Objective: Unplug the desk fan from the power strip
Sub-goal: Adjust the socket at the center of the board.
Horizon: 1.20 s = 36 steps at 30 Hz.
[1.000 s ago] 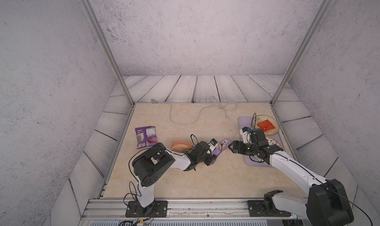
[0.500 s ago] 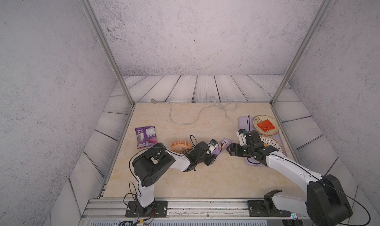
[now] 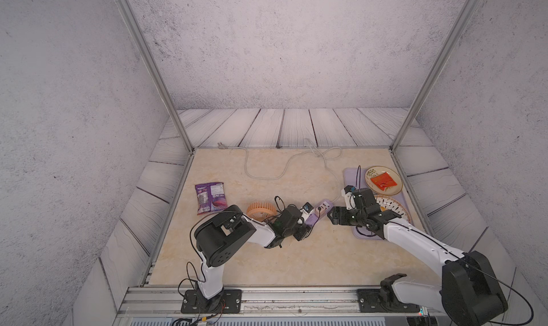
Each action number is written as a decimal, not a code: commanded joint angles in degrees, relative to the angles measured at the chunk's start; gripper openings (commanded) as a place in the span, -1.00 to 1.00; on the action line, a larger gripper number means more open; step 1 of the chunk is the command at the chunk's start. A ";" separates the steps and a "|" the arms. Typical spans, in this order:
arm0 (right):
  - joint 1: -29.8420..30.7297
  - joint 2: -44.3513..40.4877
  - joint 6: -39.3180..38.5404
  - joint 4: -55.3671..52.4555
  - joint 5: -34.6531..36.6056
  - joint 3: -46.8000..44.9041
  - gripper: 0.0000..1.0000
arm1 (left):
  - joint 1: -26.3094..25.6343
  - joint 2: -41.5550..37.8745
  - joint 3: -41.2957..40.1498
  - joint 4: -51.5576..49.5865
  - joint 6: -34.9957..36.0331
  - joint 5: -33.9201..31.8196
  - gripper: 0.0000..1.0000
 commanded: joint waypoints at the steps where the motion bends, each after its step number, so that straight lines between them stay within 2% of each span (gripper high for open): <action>1: 0.19 0.70 -0.86 -0.10 0.15 0.10 0.65 | -0.17 0.16 -0.44 0.95 0.56 -0.86 0.15; 4: 0.43 1.24 -1.30 -0.24 0.23 0.22 0.64 | -0.14 -0.10 -0.55 1.51 0.44 -0.95 0.06; 9: 1.01 1.47 -1.53 0.13 0.09 0.00 0.64 | -0.13 0.04 -0.14 1.59 0.51 -1.18 0.22; 18: 2.39 2.53 -2.44 0.60 -0.61 0.57 0.63 | -0.15 0.93 0.69 1.71 0.48 -0.47 0.19; 30: 3.02 1.64 -2.84 0.72 -0.45 -0.02 0.61 | -0.13 -0.71 0.04 1.08 1.55 1.61 -0.39; 36: 3.08 1.15 -2.55 1.03 0.06 -0.79 0.61 | -0.18 -2.05 2.75 -6.76 4.62 4.15 -0.59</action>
